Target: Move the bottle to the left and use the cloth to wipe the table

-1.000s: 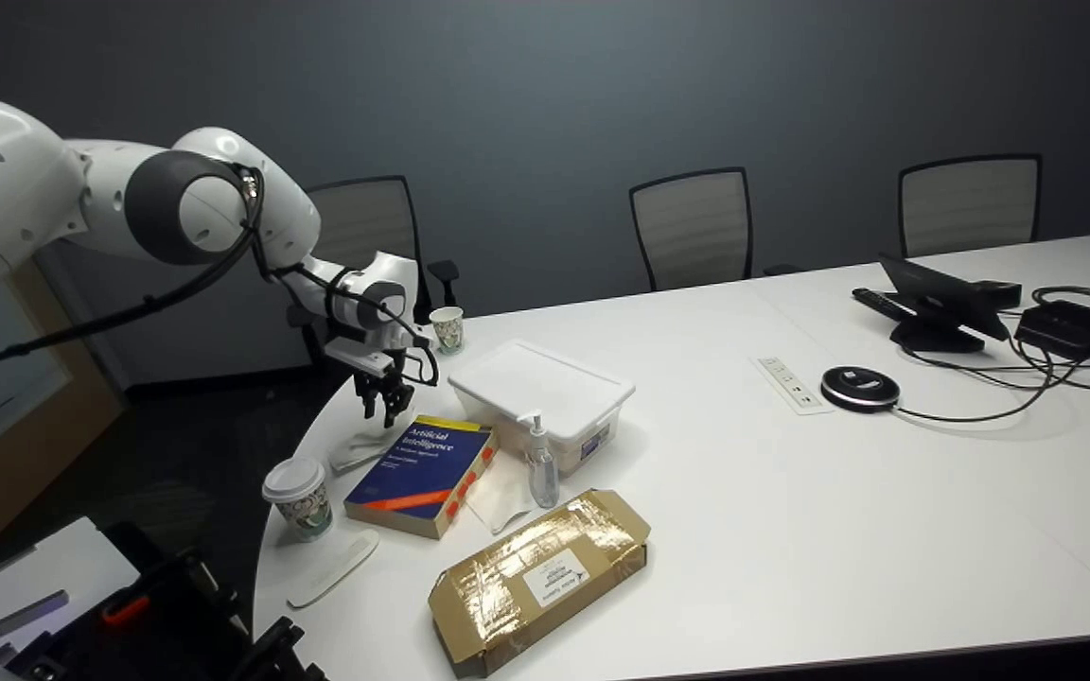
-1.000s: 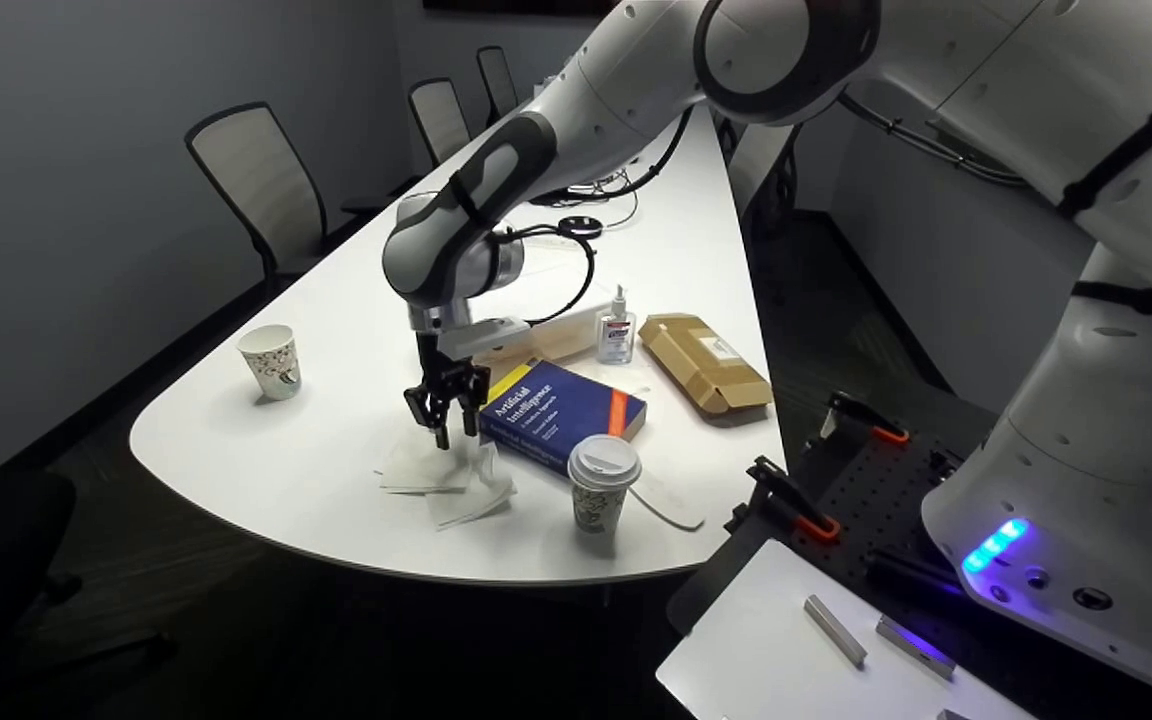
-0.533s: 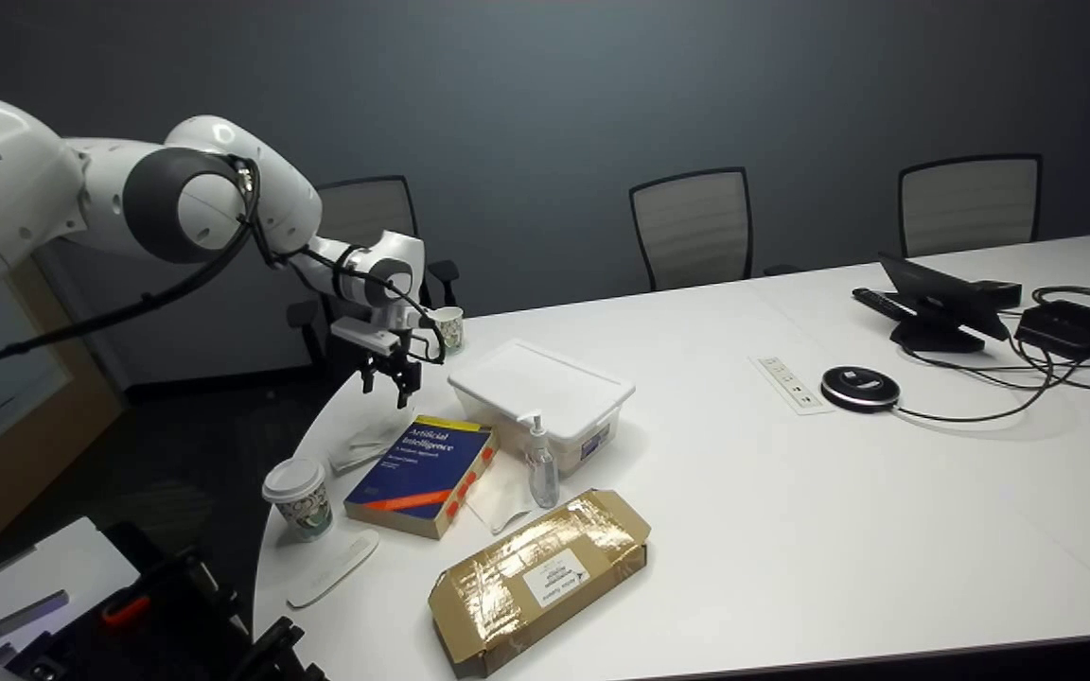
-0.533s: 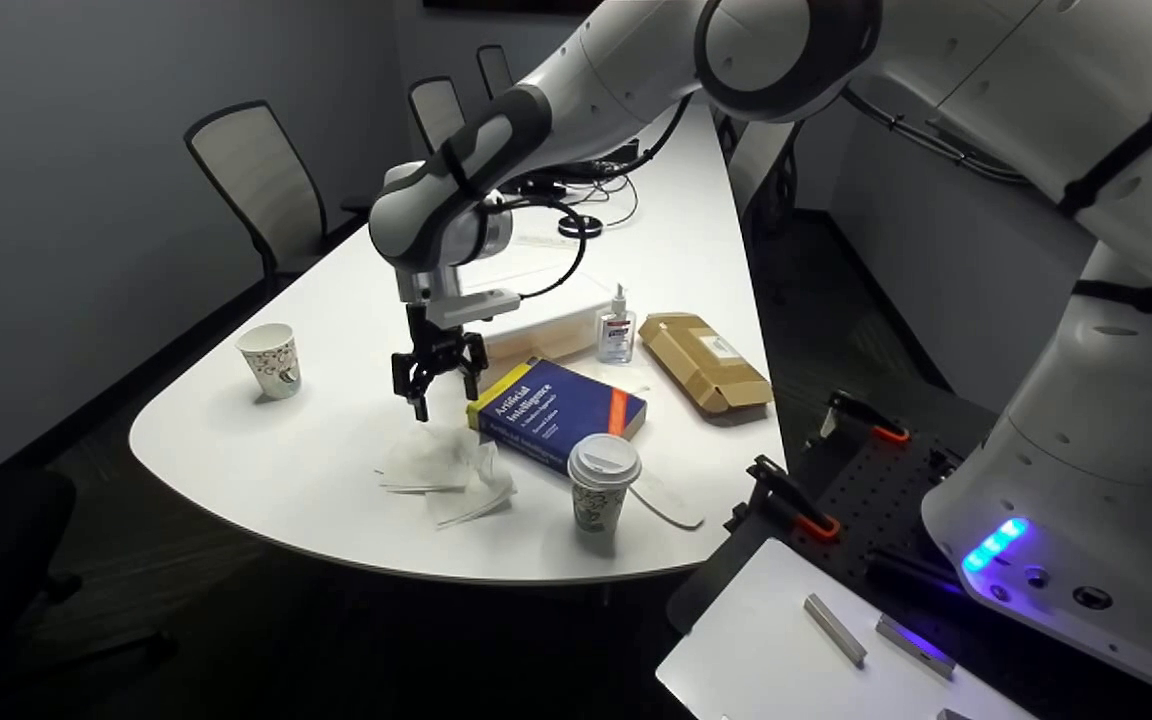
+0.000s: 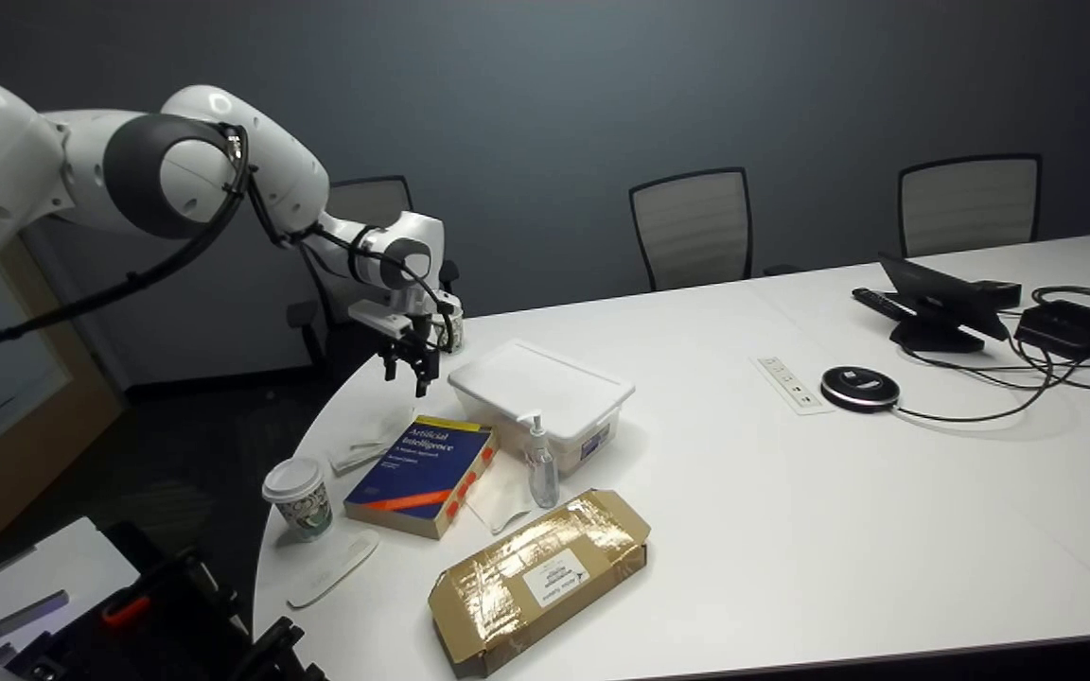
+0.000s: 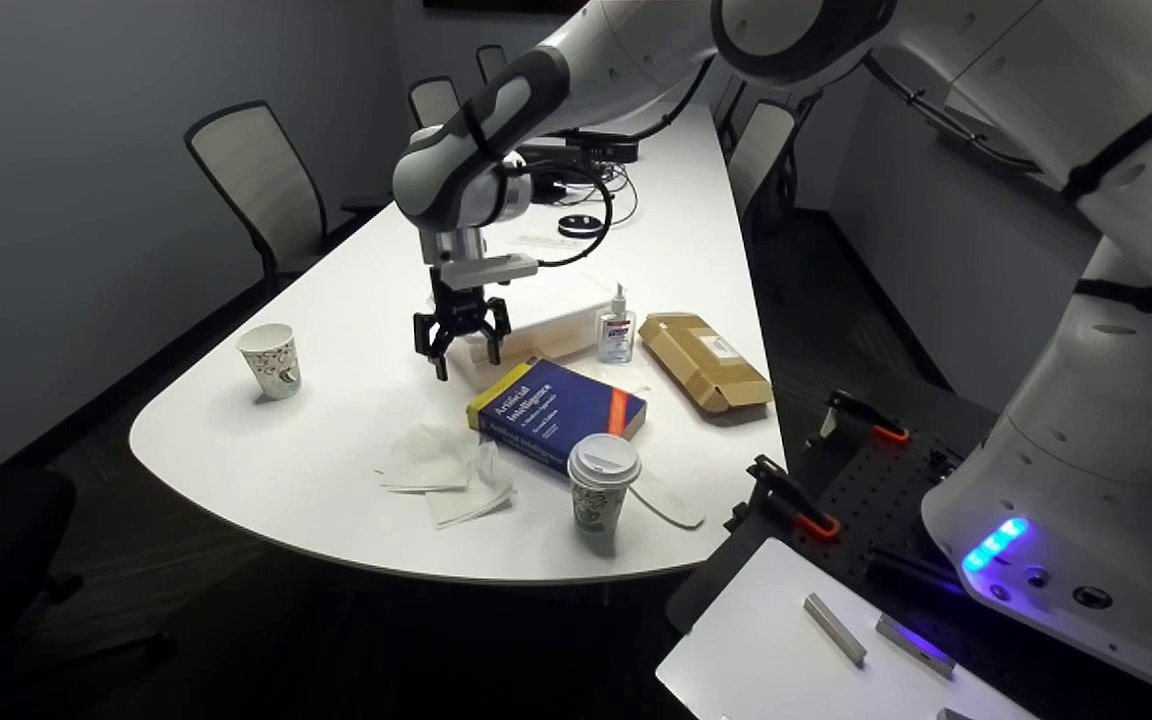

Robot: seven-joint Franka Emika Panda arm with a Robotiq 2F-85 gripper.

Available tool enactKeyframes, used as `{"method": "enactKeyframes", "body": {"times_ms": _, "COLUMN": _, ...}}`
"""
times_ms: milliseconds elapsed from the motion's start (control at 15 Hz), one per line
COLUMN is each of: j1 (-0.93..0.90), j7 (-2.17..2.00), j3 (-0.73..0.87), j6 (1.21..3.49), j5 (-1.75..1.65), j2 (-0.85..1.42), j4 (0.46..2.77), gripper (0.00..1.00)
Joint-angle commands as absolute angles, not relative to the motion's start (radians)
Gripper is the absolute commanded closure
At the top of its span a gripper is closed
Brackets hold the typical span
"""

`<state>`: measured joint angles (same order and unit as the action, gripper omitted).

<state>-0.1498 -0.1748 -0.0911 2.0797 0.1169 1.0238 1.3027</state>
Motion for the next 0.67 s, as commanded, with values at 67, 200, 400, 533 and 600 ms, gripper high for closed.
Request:
{"method": "enactKeyframes", "body": {"times_ms": 67, "j1": -0.108, "j7": -0.217, "j3": -0.077, "j6": 2.117, "j5": 0.164, "j2": 0.885, "j4": 1.479, "gripper": 0.0}}
{"method": "enactKeyframes", "body": {"times_ms": 200, "j1": -0.093, "j7": -0.222, "j3": -0.072, "j6": 2.121, "j5": 0.18, "j2": 0.852, "j4": 1.519, "gripper": 0.0}}
{"method": "enactKeyframes", "body": {"times_ms": 400, "j1": -0.082, "j7": -0.233, "j3": -0.064, "j6": 2.144, "j5": 0.188, "j2": 0.805, "j4": 1.58, "gripper": 0.0}}
{"method": "enactKeyframes", "body": {"times_ms": 533, "j1": -0.081, "j7": -0.236, "j3": -0.058, "j6": 2.155, "j5": 0.185, "j2": 0.782, "j4": 1.611, "gripper": 0.0}}
{"method": "enactKeyframes", "body": {"times_ms": 600, "j1": -0.083, "j7": -0.238, "j3": -0.054, "j6": 2.159, "j5": 0.184, "j2": 0.773, "j4": 1.623, "gripper": 0.0}}
